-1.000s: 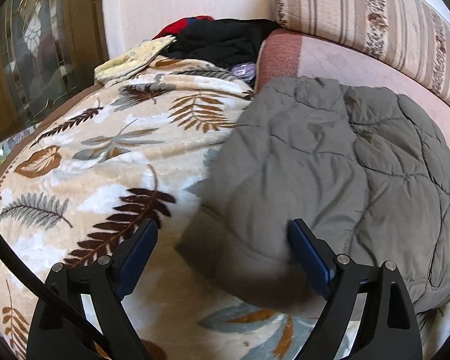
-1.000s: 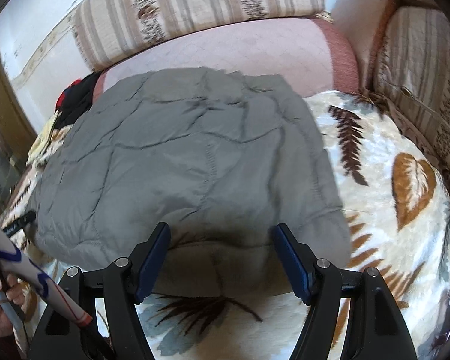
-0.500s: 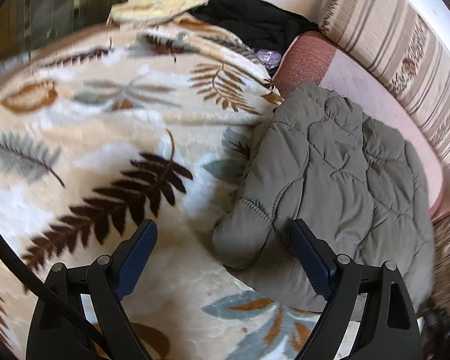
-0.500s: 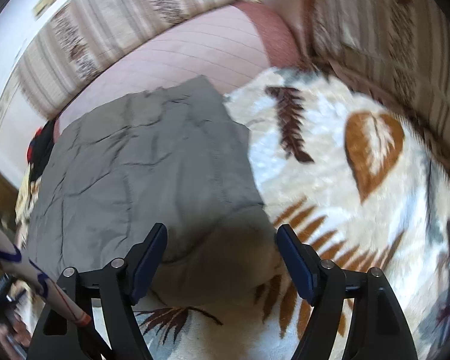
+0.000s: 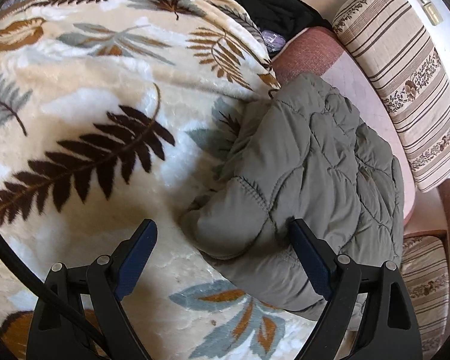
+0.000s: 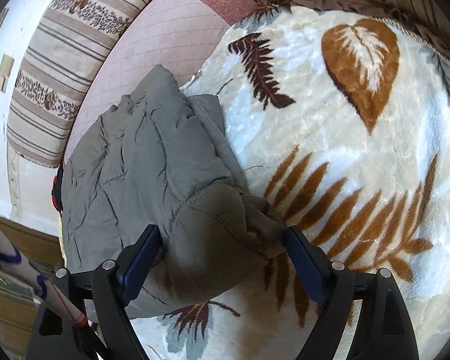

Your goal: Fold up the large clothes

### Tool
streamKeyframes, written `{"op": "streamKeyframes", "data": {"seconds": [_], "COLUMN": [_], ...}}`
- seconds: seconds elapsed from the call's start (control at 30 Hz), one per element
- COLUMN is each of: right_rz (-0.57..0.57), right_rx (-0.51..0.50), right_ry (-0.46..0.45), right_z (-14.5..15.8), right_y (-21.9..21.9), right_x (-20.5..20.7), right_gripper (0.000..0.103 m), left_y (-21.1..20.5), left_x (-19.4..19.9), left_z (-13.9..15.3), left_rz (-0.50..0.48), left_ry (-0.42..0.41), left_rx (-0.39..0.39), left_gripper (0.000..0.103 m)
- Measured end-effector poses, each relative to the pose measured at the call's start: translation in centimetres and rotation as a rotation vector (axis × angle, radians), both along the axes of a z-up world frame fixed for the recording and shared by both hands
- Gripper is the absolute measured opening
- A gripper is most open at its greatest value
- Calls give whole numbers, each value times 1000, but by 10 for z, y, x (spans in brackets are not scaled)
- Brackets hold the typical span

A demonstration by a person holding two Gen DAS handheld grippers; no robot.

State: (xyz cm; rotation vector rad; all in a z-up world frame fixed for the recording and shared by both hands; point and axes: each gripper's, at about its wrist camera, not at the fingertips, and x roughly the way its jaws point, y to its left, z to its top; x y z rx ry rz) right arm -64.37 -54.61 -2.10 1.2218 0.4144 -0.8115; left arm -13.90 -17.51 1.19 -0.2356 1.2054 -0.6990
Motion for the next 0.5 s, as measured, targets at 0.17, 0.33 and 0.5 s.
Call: {"op": "streamKeyframes", "data": {"seconds": [0.17, 0.33, 0.5], "right_rz": [-41, -62, -87], "right_rx": [20, 48, 98], "right_ry": [-56, -86, -114], "right_z": [-7, -12, -19], "right_y": [1, 0, 3], "right_x": [-6, -9, -11], "right_gripper": [91, 92, 92], "left_y": [1, 2, 2], "left_x": [-1, 2, 2], "left_z": [-9, -15, -18], "left_rz": [9, 18, 29], "left_ry": [59, 103, 110], "left_rx": [-46, -69, -70], "left_gripper": [90, 91, 92]}}
